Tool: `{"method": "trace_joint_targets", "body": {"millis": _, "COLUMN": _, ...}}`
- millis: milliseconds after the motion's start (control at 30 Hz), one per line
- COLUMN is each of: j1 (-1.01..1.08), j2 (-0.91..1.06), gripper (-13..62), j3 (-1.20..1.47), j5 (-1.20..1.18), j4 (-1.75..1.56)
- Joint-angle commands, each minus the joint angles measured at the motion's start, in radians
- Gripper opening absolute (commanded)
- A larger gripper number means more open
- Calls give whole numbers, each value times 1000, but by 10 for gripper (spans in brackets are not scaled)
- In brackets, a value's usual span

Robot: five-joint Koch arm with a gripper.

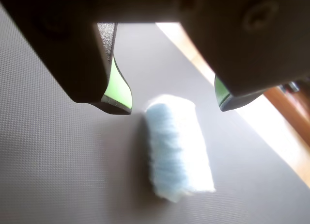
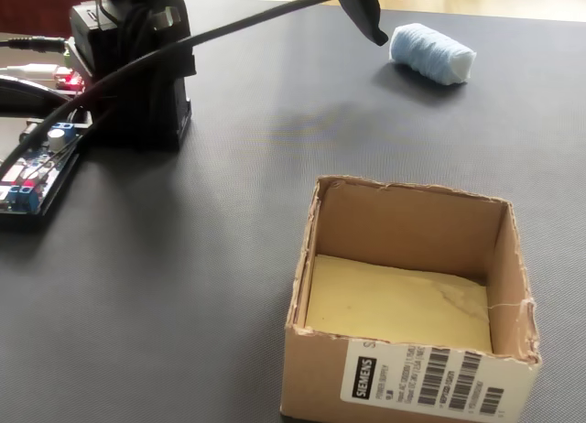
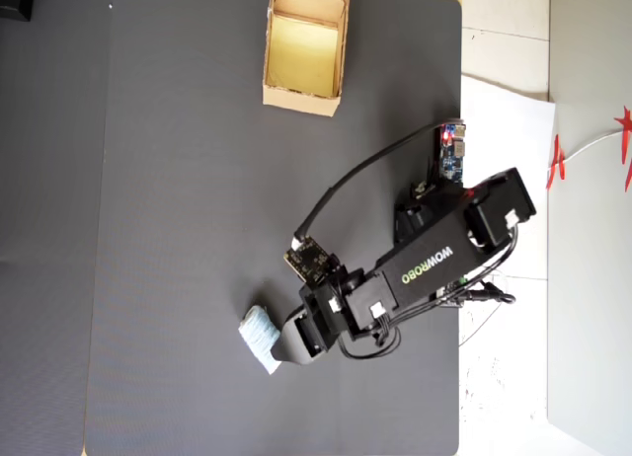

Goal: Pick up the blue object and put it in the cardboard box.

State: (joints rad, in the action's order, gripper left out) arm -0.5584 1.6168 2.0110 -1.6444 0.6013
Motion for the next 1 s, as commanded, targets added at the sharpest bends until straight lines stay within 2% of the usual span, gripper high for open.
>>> {"method": "trace_joint_targets", "body": {"millis": 0, "j1": 6, "j2": -46, "gripper": 331, "j3": -117, "j5": 20, "j4": -6}}
{"method": "trace_joint_targets", "body": {"millis": 700, "j1": -14, "j2": -325, "gripper": 328, "j3": -210, "j5": 77, "j4": -34}}
{"method": "trace_joint_targets", "body": {"millis": 900, "j1": -25, "j2": -371, "gripper": 251, "j3": -219, "j5": 75, "j4": -38}}
{"method": "trace_joint_targets", "body": {"millis": 967, "j1": -32, "j2": -373, "gripper": 200, "j3": -218, "j5": 83, "j4": -40}}
